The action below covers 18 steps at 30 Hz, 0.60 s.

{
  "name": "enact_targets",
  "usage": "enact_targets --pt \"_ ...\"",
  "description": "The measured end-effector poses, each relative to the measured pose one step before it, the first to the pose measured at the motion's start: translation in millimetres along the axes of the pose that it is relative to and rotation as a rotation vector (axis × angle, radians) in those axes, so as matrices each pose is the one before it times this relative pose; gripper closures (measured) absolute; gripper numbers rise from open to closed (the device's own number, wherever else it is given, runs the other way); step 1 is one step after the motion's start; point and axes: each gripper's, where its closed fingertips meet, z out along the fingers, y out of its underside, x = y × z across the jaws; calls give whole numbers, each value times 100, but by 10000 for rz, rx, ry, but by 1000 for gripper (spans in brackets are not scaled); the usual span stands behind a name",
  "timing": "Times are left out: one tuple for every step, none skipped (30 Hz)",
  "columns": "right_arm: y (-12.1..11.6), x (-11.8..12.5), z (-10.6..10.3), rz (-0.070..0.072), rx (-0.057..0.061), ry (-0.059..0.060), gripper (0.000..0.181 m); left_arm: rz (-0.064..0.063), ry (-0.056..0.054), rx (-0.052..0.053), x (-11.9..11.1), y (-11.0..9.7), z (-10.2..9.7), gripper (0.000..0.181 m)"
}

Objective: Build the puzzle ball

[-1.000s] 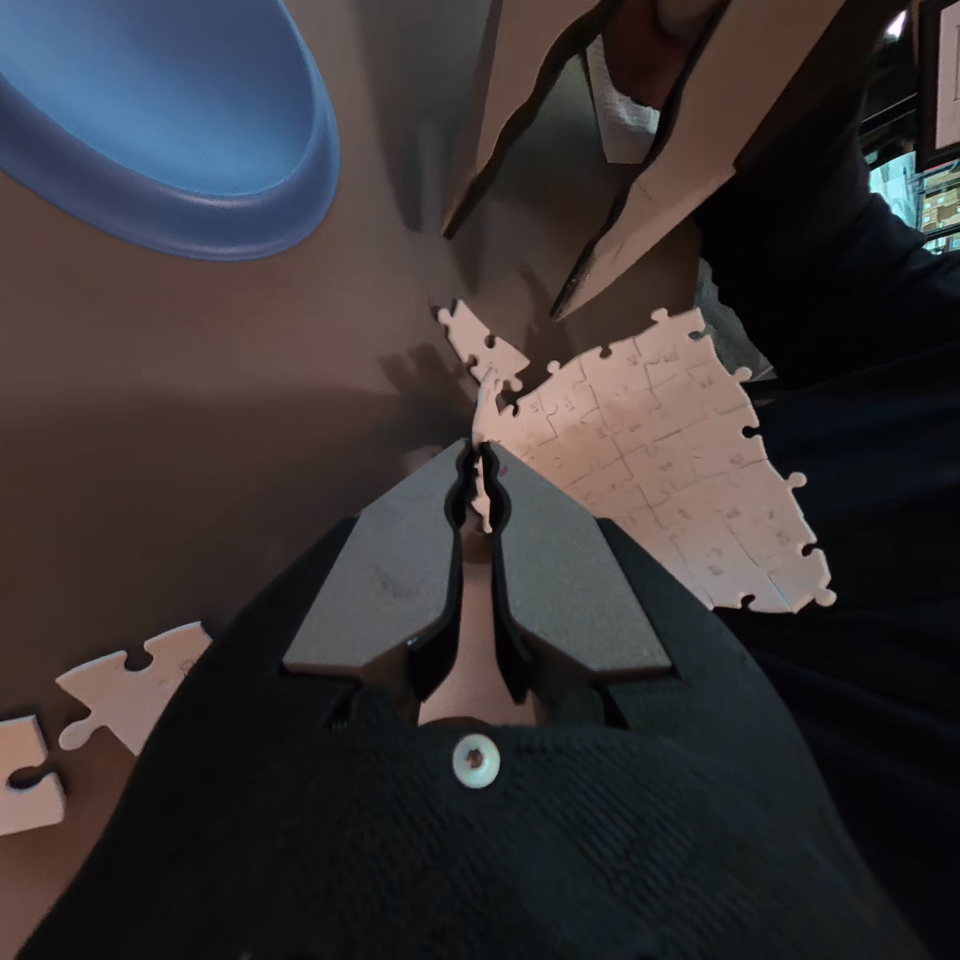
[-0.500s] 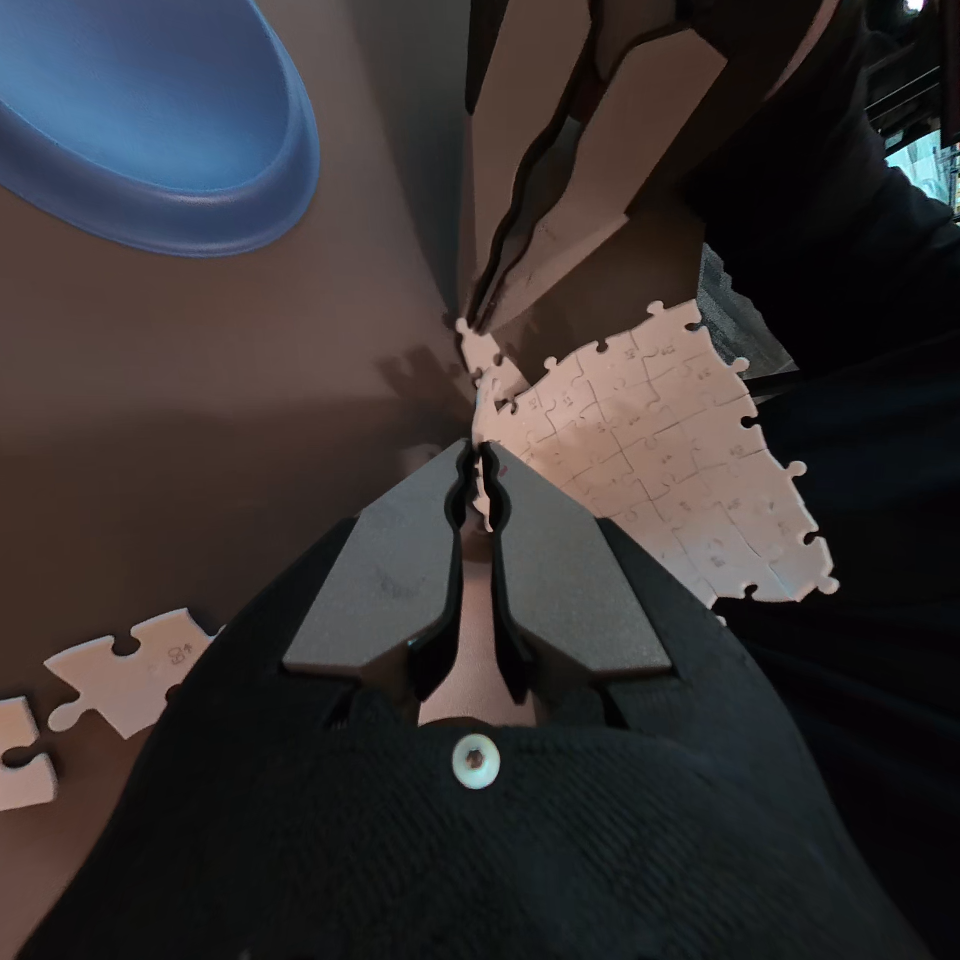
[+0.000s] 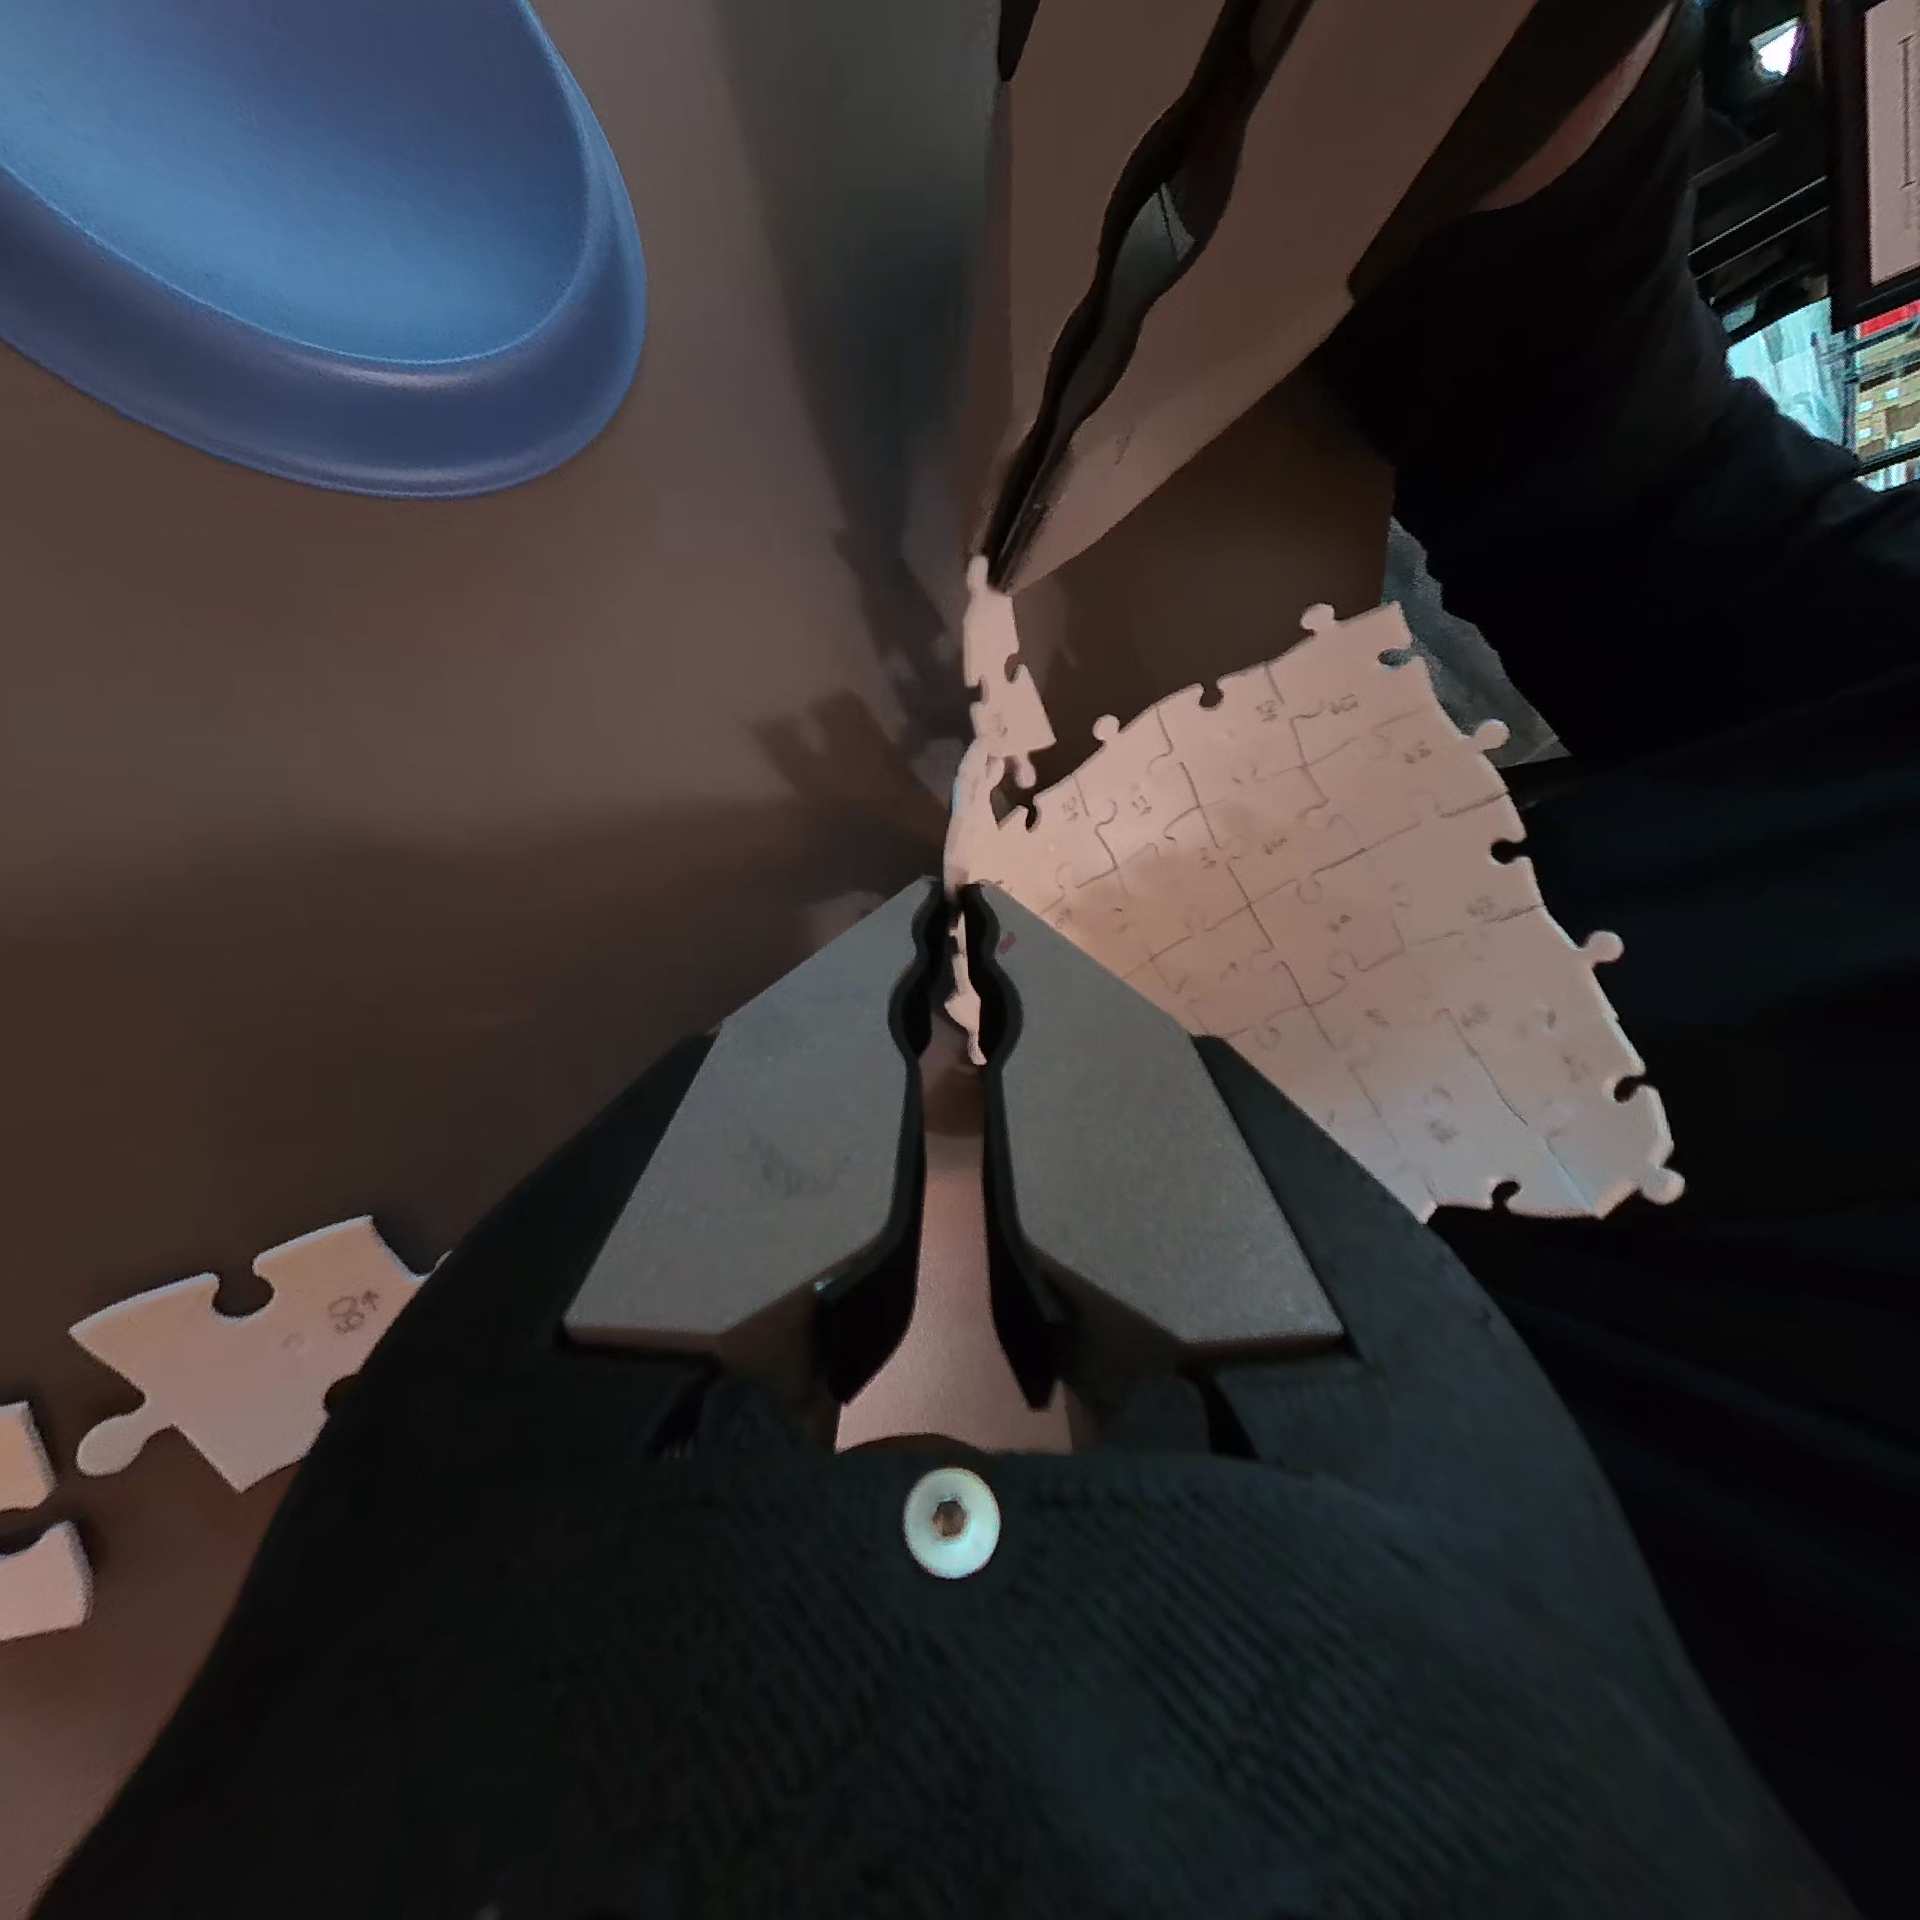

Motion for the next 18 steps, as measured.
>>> enact_targets --pt "-119 -61 -164 -34 68 29 181 -17 15 10 -23 -20 21 181" --pt "-115 -62 -154 -45 65 35 181 -18 15 6 -27 1 33 181" --pt "-139 -87 -161 -47 78 13 181 -17 13 11 -27 -23 36 181" --pt "-174 -89 -167 -43 89 14 181 -25 11 4 -22 -1 24 181" --pt "-194 -122 -158 -49 89 6 181 -23 12 2 -28 -5 22 181" --pt "-157 -203 -94 -81 51 -34 181 -27 21 5 10 -16 20 181" --pt "-57 -222 -16 -133 -28 -13 181 -14 20 3 1 -13 4 181" --pt "64 -152 79 -194 -135 86 181 -22 21 1 12 -15 10 181" --pt "147 -28 147 -228 -219 181 181 -19 30 4 37 -16 7 181" --pt "151 -62 182 -209 -259 169 181 -23 26 -6 10 -25 24 181" --pt "112 -117 207 -165 -265 106 181 -31 26 -14 2 -18 24 181" --pt "15 -114 206 -138 -230 77 181 -34 22 -17 -8 -9 28 181" --pt "-19 -129 197 -134 -212 55 181 -27 11 -16 -23 -16 36 181" --pt "-25 -55 182 -125 -205 72 181 -25 16 -9 5 -31 37 181" --pt "17 53 170 -101 -218 108 181 -20 10 -9 -4 -20 30 181" --pt "51 142 154 -74 -209 128 181 0 -15 -20 -12 -12 22 181" --pt "33 94 131 -63 -172 81 181 -3 -24 -19 -32 8 15 181" --pt "5 31 90 -56 -123 46 181 -12 -3 -5 -5 -1 9 180"
